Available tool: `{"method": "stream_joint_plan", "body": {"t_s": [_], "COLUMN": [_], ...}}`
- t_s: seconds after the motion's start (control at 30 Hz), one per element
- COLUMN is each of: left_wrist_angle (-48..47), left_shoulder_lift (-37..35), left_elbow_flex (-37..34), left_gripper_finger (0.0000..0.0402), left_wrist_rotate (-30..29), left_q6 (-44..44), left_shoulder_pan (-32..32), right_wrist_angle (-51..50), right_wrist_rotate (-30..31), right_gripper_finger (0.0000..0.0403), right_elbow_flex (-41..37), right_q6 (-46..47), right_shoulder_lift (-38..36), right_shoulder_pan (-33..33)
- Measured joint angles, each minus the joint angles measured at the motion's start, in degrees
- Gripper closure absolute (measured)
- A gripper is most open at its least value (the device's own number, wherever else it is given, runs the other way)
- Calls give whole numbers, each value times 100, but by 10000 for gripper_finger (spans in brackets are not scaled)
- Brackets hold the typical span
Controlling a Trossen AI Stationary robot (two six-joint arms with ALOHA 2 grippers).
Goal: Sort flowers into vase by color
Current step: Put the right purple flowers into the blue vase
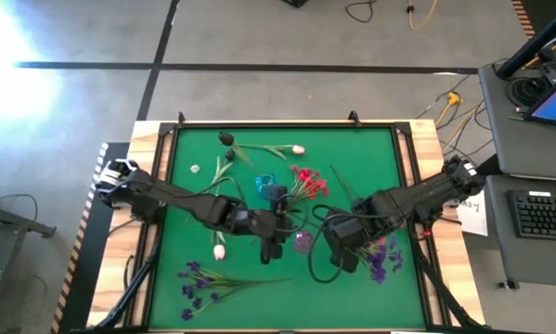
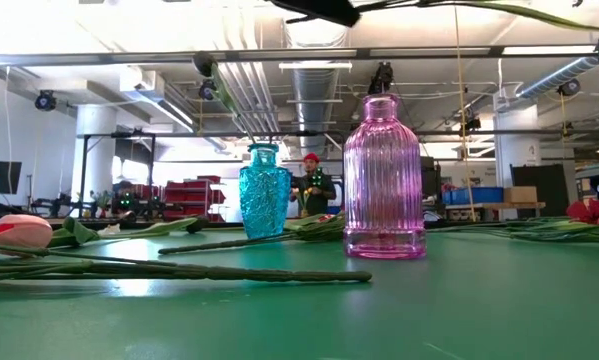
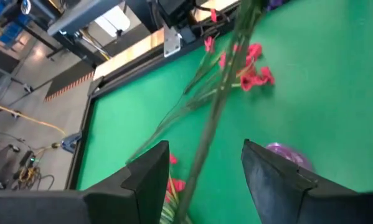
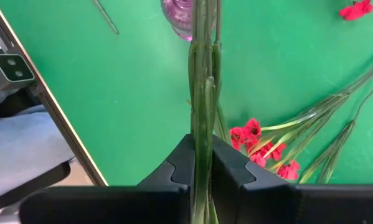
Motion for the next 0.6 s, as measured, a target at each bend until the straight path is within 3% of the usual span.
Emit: {"method": "stream_joint_plan", "body": {"t_s": [0.2, 0.3, 0.47, 0.6], "left_wrist_angle": [-321, -382, -442, -549], "left_shoulder_lift": [359, 404, 388, 380], "left_elbow_flex": [379, 492, 506, 502], "left_gripper_finger": [235, 279, 387, 399], "left_wrist_rotate": [-2, -7, 5, 20], "left_q6": [118, 115, 66, -21], "left_shoulder_pan": [57, 57, 57, 47], "right_wrist_angle": [1, 1, 3, 11], "right_wrist_rotate": [-11, -9, 25, 50], "right_gripper_finger": [376, 376, 372, 347], "right_elbow_flex": [-2, -2, -2, -4], "right_q6": [-3, -31, -108, -192], "right_shoulder_lift": [0, 0, 0, 0], "right_shoulder_pan": [4, 4, 4, 0]}}
